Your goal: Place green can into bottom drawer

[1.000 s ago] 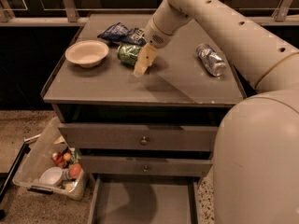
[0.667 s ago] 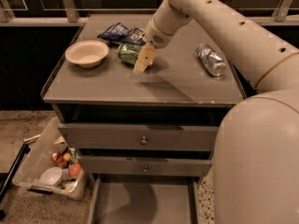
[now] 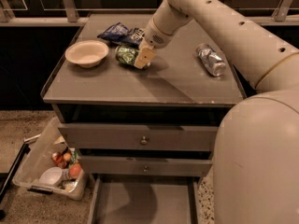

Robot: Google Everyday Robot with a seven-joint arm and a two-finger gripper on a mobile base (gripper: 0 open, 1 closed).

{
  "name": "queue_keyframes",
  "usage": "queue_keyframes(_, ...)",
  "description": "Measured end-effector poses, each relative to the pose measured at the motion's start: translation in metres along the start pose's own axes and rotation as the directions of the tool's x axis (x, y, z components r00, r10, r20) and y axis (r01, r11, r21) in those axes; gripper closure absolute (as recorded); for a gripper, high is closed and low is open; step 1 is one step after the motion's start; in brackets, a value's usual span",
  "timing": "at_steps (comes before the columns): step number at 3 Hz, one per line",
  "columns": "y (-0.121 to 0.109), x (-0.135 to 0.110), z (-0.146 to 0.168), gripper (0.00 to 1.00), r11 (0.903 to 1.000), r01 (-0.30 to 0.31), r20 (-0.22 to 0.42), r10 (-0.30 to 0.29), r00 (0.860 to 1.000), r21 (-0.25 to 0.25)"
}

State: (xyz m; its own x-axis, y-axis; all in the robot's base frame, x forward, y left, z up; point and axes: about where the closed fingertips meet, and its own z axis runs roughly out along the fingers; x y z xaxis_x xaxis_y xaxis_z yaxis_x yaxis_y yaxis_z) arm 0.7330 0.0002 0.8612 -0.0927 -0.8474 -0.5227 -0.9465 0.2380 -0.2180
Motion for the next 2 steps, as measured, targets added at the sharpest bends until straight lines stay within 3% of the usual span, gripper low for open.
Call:
queue_keyframes(1, 0.0, 0.0, 0.0, 0.89, 1.0, 0.0, 0.0, 0.0, 1.0, 0.0)
queue_keyframes(2, 0.0001, 0.0, 0.0, 1.0, 1.0, 0.0, 0.0, 0.0, 1.0, 0.0)
